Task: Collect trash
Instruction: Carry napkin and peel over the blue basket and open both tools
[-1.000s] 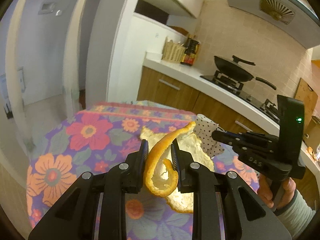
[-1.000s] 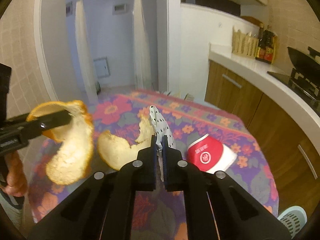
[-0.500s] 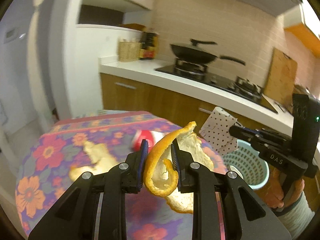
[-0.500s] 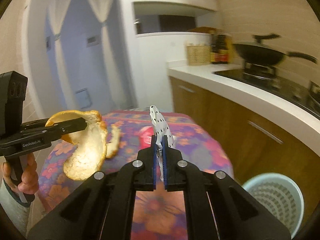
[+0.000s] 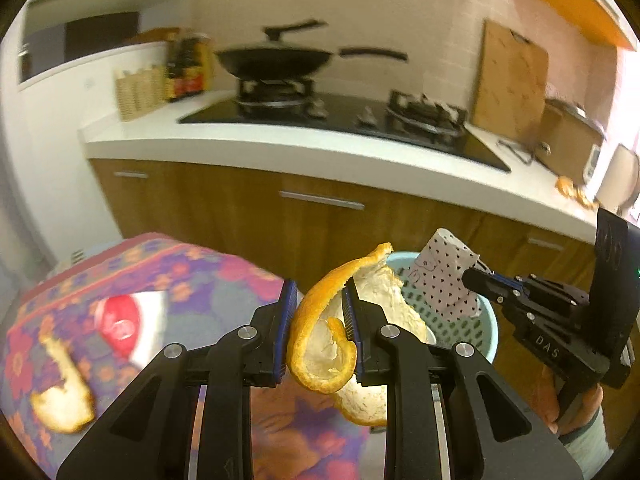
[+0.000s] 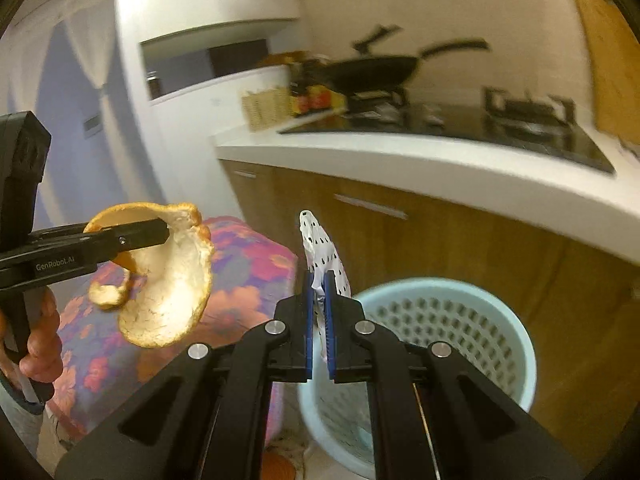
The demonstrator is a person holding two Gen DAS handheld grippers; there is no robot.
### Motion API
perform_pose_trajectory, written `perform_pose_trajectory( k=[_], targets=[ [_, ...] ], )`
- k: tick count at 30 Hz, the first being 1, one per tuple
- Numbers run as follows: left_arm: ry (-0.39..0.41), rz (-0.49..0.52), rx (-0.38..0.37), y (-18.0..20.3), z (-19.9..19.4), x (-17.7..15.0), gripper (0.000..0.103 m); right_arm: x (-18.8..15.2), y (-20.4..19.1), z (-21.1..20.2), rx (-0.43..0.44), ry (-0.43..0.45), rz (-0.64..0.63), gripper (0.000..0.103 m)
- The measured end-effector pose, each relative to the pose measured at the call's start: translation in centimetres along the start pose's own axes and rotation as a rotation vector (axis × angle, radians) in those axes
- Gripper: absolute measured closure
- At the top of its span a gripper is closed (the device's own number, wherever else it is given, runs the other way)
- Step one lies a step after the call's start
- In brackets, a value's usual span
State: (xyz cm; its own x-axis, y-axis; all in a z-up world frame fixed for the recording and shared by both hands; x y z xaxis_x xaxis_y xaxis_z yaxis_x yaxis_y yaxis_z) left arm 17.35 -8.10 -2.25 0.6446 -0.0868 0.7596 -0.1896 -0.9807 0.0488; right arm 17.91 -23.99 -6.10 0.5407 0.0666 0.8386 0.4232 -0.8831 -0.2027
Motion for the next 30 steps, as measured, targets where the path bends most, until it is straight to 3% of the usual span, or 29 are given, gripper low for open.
perform_pose_trajectory(
  k=[3,6,13,17,22,26,30],
  targets=[
    [-0.047,0.039,0.000,2.2,2.6,0.2,0.081,-1.2,3.1,0.6,-0.042,-0.036,0.054,0.100],
    [-0.092,0.053,-0.007,3.8,5.2,0.1,0.081,-2.5,5.4,1.8,-0.156,-0.100,0.071,0.100],
    [-0.176,0.072,-0.035,6.1,9.5,-1.2,0.079,-4.7,7.8,3.6,-0.175,-0.205,0.134,0.100],
    [-0.200,0.060,-0.056,7.1,11.3,-1.4,0.074,-5.3,8.5,3.8,-0.247,-0.240,0.136,0.100],
    [-0.201,0.076,-0.055,8.1,12.1,-1.2,0.069,-5.8,9.6,3.6,-0.236,-0.263,0.197,0.097],
    [-0.154,0.077,-0.046,8.3,11.4,-0.6,0.054,-5.7,10.1,3.3,-0.224,-0.259,0.221,0.090],
    [-0.131,0.061,-0.044,7.8,10.4,-0.2,0.052,-5.5,9.7,2.9,-0.236,-0.250,0.199,0.090]
  ],
)
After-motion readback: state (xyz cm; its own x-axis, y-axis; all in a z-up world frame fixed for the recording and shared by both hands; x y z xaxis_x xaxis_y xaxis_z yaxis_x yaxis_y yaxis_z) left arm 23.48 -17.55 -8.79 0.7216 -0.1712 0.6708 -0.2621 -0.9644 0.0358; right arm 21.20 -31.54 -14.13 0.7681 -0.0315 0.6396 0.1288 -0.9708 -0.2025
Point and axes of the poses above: each gripper's, at about its wrist camera, not at the fingertips, and z roughly the way its jaws point, y to its right, x to its top, the point moved 8 cm from there along z, roughly the way its jaws point
